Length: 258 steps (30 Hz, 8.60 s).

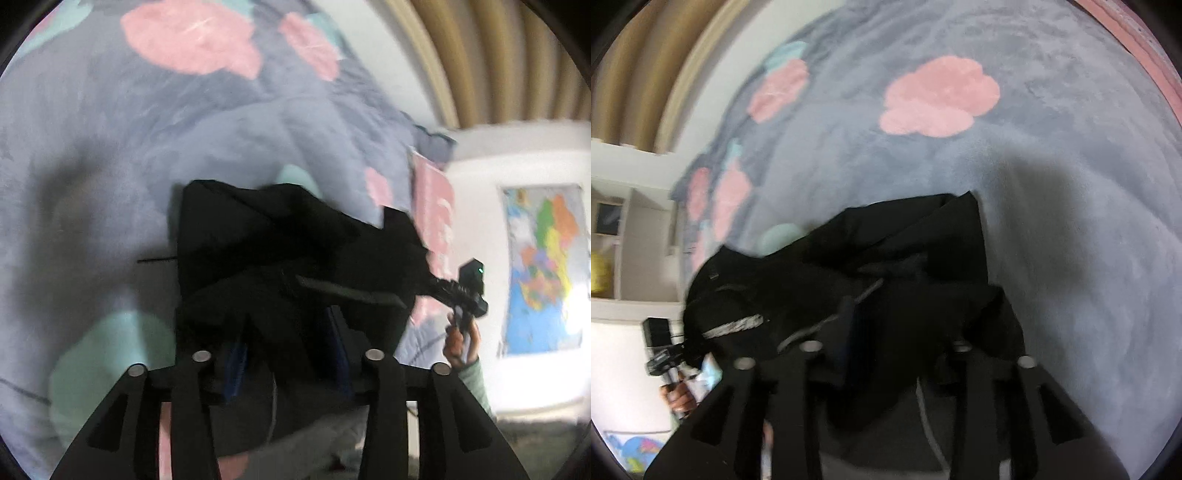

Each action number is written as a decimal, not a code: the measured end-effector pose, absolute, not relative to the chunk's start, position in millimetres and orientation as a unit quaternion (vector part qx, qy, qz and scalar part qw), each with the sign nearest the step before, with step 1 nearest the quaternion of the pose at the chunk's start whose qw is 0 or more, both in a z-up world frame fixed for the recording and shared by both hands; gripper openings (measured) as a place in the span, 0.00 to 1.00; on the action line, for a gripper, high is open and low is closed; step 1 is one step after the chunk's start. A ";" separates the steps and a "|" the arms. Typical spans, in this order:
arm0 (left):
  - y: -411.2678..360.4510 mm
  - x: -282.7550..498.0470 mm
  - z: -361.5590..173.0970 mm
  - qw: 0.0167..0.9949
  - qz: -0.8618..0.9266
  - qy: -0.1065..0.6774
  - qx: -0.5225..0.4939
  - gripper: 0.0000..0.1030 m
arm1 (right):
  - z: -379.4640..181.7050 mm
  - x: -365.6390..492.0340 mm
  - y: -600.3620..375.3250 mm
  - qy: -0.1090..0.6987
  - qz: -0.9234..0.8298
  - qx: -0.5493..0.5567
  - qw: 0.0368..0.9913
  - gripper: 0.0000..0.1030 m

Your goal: Fold large clothes

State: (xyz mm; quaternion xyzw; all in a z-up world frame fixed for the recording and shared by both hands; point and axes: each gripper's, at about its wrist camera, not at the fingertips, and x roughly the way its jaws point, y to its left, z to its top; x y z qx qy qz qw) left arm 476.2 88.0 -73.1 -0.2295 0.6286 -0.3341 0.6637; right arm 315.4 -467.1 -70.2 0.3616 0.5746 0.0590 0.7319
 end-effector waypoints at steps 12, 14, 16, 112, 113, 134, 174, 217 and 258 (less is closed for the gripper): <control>93.1 494.6 -73.1 0.765 -0.221 0.578 -0.175 0.73 | -59.7 322.8 -453.6 0.571 0.015 0.221 0.790 0.78; 79.2 507.6 -90.5 0.765 -0.216 0.585 -0.158 0.73 | -76.2 343.1 -451.2 0.574 0.005 0.197 0.795 0.78; 69.3 517.6 -101.8 0.763 -0.216 0.594 -0.138 0.73 | -90.0 359.6 -455.4 0.575 0.000 0.194 0.794 0.78; -69.3 379.1 -77.5 0.784 -0.289 0.549 -0.036 0.62 | -63.3 269.3 -288.9 0.534 0.067 0.119 0.834 0.72; -70.2 375.7 -83.6 0.776 -0.289 0.560 -0.035 0.62 | -70.1 260.4 -284.9 0.543 0.066 0.111 0.829 0.72; 31.5 369.3 -64.5 0.809 -0.163 0.557 -0.097 0.62 | -72.7 251.0 -315.3 0.573 0.003 0.166 0.803 0.73; 77.3 454.9 -183.9 0.653 -0.295 0.630 -0.300 0.52 | -173.0 301.1 -473.4 0.606 0.196 0.329 0.698 0.68; 84.8 174.2 -104.5 0.673 -0.363 0.570 -0.302 0.38 | 6.8 115.1 -413.2 0.571 0.159 0.285 0.753 0.42; -24.3 102.3 -84.9 0.861 -0.242 0.446 -0.037 0.62 | 7.0 108.2 -333.4 0.443 0.039 0.080 0.892 0.81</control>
